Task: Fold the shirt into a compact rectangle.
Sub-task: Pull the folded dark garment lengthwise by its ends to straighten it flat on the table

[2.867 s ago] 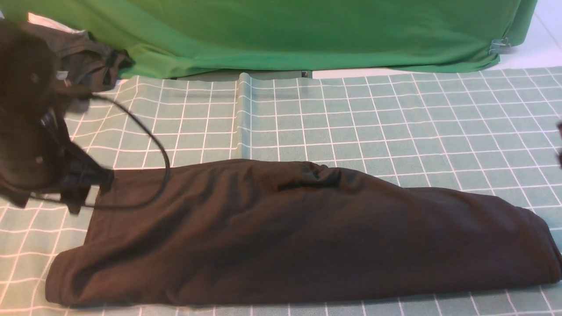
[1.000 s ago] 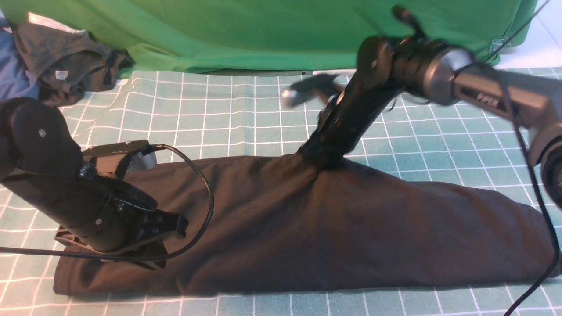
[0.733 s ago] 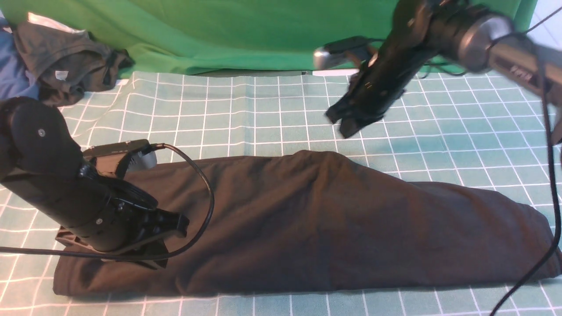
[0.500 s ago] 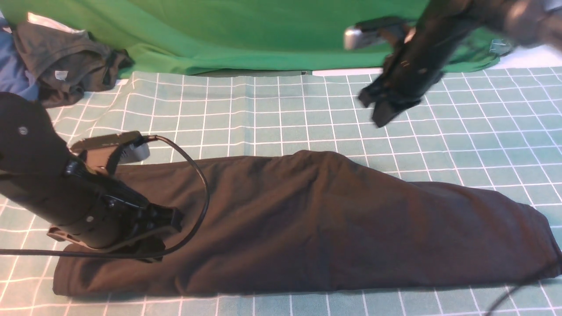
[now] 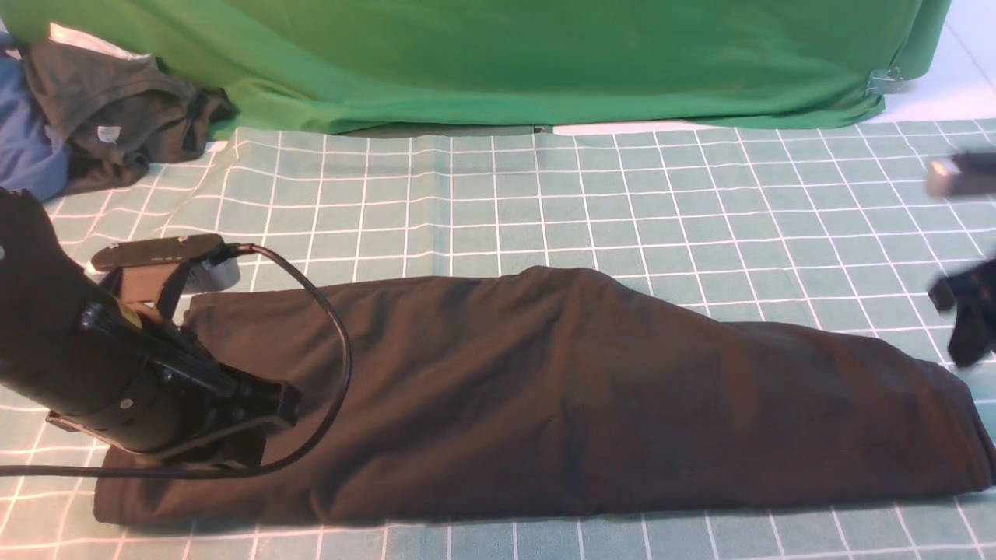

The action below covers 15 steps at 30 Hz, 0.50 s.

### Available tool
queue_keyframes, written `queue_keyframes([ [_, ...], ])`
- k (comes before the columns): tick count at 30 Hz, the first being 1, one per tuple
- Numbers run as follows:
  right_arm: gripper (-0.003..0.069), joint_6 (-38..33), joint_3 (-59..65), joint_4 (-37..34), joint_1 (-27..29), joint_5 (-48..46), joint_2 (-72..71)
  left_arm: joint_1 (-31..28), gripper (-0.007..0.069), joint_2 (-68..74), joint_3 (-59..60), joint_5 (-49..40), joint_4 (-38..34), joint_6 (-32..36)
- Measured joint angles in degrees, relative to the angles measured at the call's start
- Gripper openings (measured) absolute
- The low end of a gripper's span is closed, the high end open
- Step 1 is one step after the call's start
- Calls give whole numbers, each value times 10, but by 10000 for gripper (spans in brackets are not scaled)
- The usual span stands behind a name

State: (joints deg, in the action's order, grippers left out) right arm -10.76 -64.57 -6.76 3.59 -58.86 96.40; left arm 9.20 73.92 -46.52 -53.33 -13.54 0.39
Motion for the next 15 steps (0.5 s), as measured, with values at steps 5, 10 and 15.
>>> queue_keyframes([
  [5, 631, 2, 34, -2, 0, 70, 24, 0, 7, 0, 0, 21, 0, 0],
  [10, 648, 7, 35, -4, -2, 104, 68, 0, 7, 0, 0, 24, 9, 1],
  [15, 581, 9, 34, -5, -6, 107, 99, 0, 7, 0, 0, 28, 16, 1],
])
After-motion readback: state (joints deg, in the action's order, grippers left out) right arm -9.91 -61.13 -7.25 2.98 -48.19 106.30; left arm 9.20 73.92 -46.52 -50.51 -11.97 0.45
